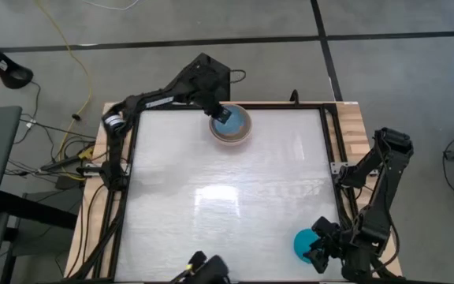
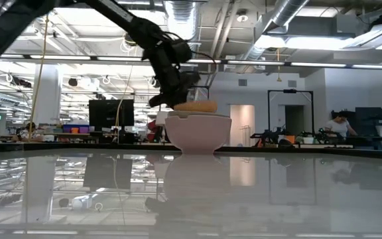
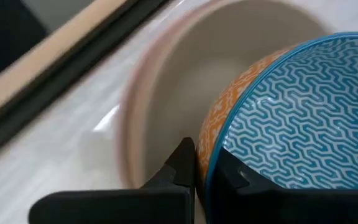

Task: Nest bowls inside each other
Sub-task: Stack the printed blue bowl on top of the gray bowl, then stack the transparent blue bowl on top of the printed blue bowl

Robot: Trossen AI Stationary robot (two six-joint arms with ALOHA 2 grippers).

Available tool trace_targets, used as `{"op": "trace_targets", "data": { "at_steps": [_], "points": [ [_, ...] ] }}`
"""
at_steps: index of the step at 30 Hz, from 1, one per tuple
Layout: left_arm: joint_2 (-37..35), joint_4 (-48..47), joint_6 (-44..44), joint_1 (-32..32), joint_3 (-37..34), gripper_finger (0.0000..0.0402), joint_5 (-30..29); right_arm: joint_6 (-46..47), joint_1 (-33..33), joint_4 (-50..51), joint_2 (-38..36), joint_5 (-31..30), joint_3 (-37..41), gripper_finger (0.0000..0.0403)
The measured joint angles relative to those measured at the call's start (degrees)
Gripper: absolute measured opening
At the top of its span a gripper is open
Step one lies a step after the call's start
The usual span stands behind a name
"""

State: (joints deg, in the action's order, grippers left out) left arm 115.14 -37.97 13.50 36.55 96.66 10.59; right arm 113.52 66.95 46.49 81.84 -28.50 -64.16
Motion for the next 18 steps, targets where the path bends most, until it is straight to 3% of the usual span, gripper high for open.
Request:
{"op": "trace_targets", "data": {
  "at_steps": [6, 13, 18],
  "points": [
    [6.68, -5.64, -1.84, -0.54, 8.99, 0.0035, -2.31, 3.37, 2.15, -0.04, 0.0, 0.19, 0.0, 0.026],
    [6.89, -4.75, -4.1, -0.1, 9.32, 0.01, -2.93, 6.49, 4.4, 0.8, 0.0, 0.3, 0.0, 0.026],
    [6.75, -4.71, -3.36, 1.0, 9.32, 0.0168, 0.04, 6.23, 4.35, -0.78, -0.02, 0.22, 1.62, 0.026]
  ]
}}
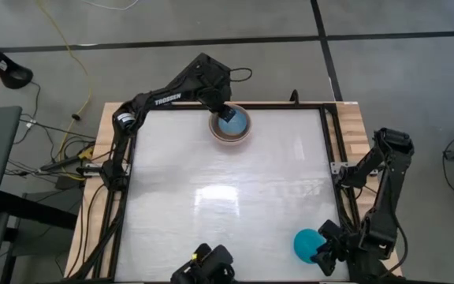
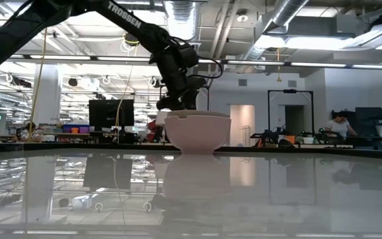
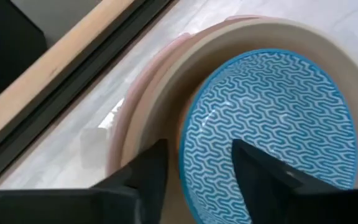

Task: Nest bowls inside each other
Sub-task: Stack the transparent blue bowl on top of the printed blue bowl

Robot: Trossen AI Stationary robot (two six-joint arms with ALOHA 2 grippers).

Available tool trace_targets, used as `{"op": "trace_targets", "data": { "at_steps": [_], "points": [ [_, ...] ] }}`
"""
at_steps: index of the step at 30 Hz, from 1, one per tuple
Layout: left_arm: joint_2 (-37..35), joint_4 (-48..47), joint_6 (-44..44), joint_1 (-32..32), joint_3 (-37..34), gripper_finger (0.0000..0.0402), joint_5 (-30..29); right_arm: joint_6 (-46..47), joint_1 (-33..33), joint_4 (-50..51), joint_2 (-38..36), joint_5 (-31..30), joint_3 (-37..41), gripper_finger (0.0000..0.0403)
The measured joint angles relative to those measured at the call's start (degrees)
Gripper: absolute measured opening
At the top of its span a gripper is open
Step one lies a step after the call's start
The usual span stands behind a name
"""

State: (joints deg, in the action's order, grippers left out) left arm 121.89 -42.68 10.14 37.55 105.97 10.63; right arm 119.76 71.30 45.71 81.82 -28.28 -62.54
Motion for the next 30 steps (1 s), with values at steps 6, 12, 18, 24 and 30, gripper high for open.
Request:
{"op": "trace_targets", "data": {
  "at_steps": [6, 12, 18, 24, 30],
  "points": [
    [-1.41, -0.17, 0.28, 0.73, -0.02, 0.0234, 2.27, -0.03, -0.01, -14.9, 0.02, 0.04, 8.18, 0.026],
    [-7.43, 2.48, -2.48, 0.97, -0.02, 0.0249, 1.09, -0.25, -0.19, -22.86, 0.04, 0.01, 14.45, 0.026],
    [-16.07, 4.66, -1.38, 0.93, -0.02, 0.025, 1.6, -4.55, -1.64, -22.4, 0.04, -0.06, 15.83, 0.026],
    [-24.17, 4.43, -0.49, -1.54, -0.04, 0.025, 3.81, -13.19, -4.49, -24.21, 2.46, 0.81, 16.15, 0.026],
    [-31.5, 3.96, -0.8, -5.64, -0.07, 0.025, 2.9, -20.64, -6.68, -31.78, 9.46, 8.95, 16.15, 0.026]
  ]
}}
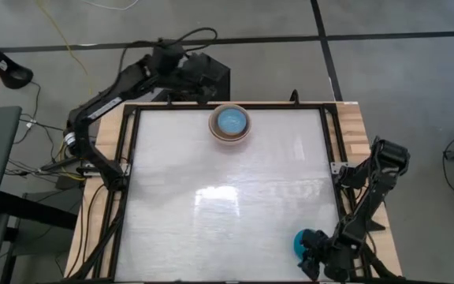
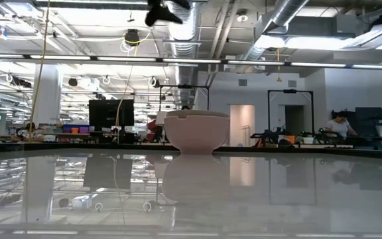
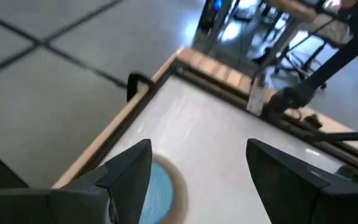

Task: Nest bowls inside each other
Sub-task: Stack the transparent blue bowl on top of the printed blue bowl

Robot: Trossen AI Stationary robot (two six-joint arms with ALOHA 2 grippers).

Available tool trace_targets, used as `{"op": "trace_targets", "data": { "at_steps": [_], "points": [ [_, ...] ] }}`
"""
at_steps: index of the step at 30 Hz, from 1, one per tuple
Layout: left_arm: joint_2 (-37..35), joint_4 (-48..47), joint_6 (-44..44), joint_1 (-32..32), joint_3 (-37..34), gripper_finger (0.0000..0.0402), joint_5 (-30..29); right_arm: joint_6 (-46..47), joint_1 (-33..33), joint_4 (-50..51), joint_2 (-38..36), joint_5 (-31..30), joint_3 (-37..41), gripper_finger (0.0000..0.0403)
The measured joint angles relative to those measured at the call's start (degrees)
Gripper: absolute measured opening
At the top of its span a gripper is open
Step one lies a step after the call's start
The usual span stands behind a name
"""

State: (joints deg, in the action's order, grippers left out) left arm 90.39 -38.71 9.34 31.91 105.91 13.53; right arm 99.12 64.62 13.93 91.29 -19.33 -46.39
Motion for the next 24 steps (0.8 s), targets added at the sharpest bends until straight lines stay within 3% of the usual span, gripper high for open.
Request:
{"op": "trace_targets", "data": {
  "at_steps": [6, 9, 11, 16, 17, 24],
  "points": [
    [-6.07, -2.64, 0.81, -4.67, 0.0, 0.025, -4.78, 2.21, -0.2, -3.5, 6.95, 7.44, -0.4, 0.0257],
    [-8.23, -4.32, 1.74, -7.36, -0.02, 0.025, -7.54, 2.57, -0.36, -3.72, 8.14, 9.74, -0.5, 0.0232],
    [-9.65, -5.83, 2.68, -8.97, -0.02, 0.025, -8.58, 2.29, -0.97, -3.49, 7.93, 9.58, -0.52, 0.019],
    [-12.34, -6.55, 4.54, -14.97, -0.04, 0.025, -11.58, -5.34, -3.77, -1.56, 5.62, 9.62, -0.29, 0.0035],
    [-12.9, -6.47, 4.6, -16.42, -0.04, 0.025, -12.59, -7.15, -4.67, -1.18, 5.02, 9.24, -0.2, 0.0024],
    [-16.37, -6.51, 3.64, -25.06, -0.04, 0.025, -21.18, -20.25, -13.33, 3.16, -0.83, 8.31, 0.02, 0.0027]
  ]
}}
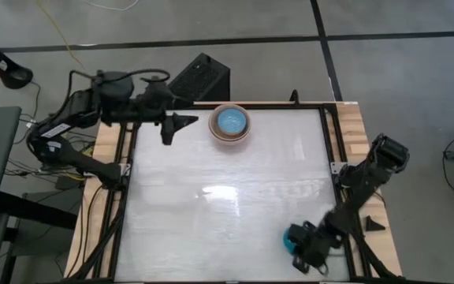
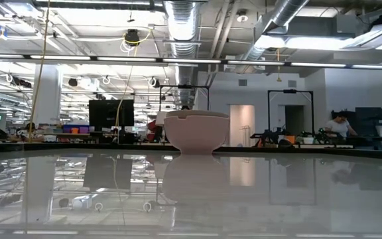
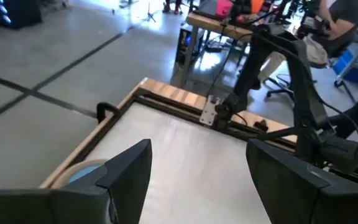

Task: Nest bowls inside each other
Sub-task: Stack the transparent blue bowl on top of the printed blue bowl

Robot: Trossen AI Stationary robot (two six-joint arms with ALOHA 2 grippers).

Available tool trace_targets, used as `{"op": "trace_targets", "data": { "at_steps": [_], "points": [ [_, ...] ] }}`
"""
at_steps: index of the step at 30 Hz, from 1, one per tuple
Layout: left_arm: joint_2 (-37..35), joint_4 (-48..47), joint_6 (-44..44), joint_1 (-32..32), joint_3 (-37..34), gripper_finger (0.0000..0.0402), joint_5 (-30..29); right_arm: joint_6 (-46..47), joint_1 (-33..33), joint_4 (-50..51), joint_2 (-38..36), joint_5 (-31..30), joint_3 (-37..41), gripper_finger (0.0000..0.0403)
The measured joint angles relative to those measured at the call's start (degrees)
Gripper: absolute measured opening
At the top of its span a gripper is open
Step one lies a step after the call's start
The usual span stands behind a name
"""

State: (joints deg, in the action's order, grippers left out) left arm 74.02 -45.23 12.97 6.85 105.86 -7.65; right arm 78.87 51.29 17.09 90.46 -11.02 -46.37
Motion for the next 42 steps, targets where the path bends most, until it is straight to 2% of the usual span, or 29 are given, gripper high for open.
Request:
{"op": "trace_targets", "data": {
  "at_steps": [5, 10, 13, 19, 24, 28, 35, 39, 42],
  "points": [
    [-1.43, -2.53, -0.46, -3.25, 0.0, 0.025, -4.83, -12.7, -8.46, 3.85, -5.07, -2.03, 0.16, 0.0026],
    [-1.44, -9.05, -0.21, -4.55, -0.15, 0.025, -7.81, -24.62, -18.68, 3.92, -10.5, -3.04, 0.2, 0.0026],
    [-1.96, -9.26, 0.19, -5.14, -2.87, 0.025, -8.92, -31.16, -25.28, 3.15, -13.57, -3.04, 0.2, 0.0026],
    [-4.53, -7.21, 2.35, -5.46, -11.47, 0.025, -9.69, -45.46, -38.35, -7.06, -18.63, -1.64, 0.16, 0.0026],
    [-7.99, -1.3, 4.56, -5.44, -20.11, 0.025, -10.0, -54.48, -50.54, -20.51, -20.44, 4.41, 0.11, 0.0026],
    [-11.74, 4.15, 6.27, -5.45, -27.23, 0.025, -10.68, -57.75, -60.11, -27.5, -19.79, 11.48, 0.05, 0.0026],
    [-17.6, 13.97, 8.75, -5.44, -37.85, 0.025, -10.79, -61.52, -72.21, -29.43, -14.67, 22.45, -1.36, 0.0026],
    [-19.56, 15.93, 10.68, -5.44, -41.9, 0.025, -11.06, -66.01, -76.55, -26.92, -9.27, 27.4, -7.31, 0.0026],
    [-20.15, 16.08, 12.42, -5.44, -43.69, 0.025, -11.18, -71.34, -78.49, -19.49, -3.94, 29.25, -15.31, 0.0026]
  ]
}}
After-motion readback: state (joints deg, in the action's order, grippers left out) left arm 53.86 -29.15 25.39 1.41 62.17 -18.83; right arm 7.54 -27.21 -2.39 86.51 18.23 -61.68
